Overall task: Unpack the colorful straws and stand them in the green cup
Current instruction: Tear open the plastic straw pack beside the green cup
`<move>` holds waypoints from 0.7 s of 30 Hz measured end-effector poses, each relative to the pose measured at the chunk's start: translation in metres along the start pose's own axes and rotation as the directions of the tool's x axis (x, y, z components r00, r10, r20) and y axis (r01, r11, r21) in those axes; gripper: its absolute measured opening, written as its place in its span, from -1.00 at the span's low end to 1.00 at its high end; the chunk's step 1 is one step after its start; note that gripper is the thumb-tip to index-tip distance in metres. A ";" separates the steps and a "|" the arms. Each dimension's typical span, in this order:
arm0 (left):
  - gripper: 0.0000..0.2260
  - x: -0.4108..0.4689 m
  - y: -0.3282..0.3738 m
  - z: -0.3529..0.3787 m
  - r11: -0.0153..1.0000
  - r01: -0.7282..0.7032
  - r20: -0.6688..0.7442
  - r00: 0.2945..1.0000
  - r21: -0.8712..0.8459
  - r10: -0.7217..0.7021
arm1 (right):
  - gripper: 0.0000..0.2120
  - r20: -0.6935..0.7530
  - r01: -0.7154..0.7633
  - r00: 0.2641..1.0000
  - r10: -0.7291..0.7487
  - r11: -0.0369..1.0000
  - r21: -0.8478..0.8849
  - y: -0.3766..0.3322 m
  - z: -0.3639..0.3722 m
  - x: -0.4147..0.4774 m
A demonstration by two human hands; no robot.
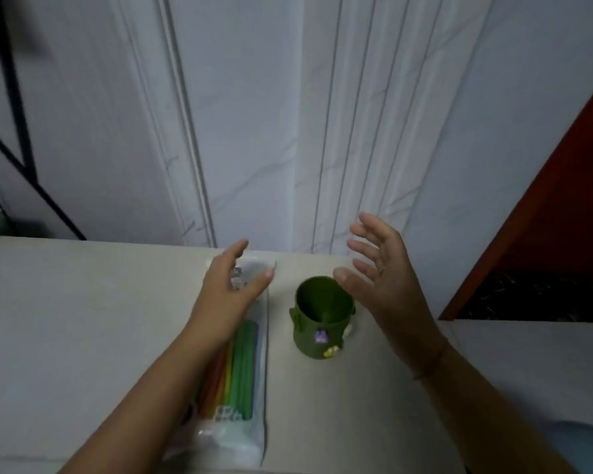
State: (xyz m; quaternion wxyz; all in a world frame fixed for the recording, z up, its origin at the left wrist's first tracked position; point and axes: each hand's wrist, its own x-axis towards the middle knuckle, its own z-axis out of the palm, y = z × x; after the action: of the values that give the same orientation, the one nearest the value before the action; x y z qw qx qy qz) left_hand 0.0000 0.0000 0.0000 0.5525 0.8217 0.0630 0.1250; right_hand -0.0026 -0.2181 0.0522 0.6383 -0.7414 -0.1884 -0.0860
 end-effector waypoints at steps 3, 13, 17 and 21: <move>-0.14 -0.006 -0.012 -0.007 0.895 0.234 0.001 0.967 0.381 -0.254 | -0.45 -0.047 -0.037 0.998 0.037 0.999 0.008 -0.011 0.006 -0.019; -0.43 -0.021 0.003 -0.020 0.814 0.576 -0.026 0.817 0.076 -0.576 | -0.60 -0.156 -0.143 0.977 0.149 0.989 0.046 -0.037 0.023 -0.065; -0.70 -0.035 0.024 -0.025 0.868 0.473 -0.029 0.876 -0.151 -0.482 | -0.66 -0.053 -0.175 0.982 0.180 0.981 0.078 -0.049 0.032 -0.065; -0.72 -0.060 0.064 -0.032 0.928 0.196 -0.057 0.973 -0.316 -0.225 | -0.74 0.087 -0.244 0.969 0.232 0.958 0.152 -0.065 0.044 -0.053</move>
State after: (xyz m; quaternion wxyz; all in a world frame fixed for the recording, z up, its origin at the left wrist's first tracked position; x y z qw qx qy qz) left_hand -0.0683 -0.0105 0.0621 0.6808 0.7071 0.1558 0.1109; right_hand -0.0817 -0.1764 0.0847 0.6950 -0.7072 -0.1259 0.0323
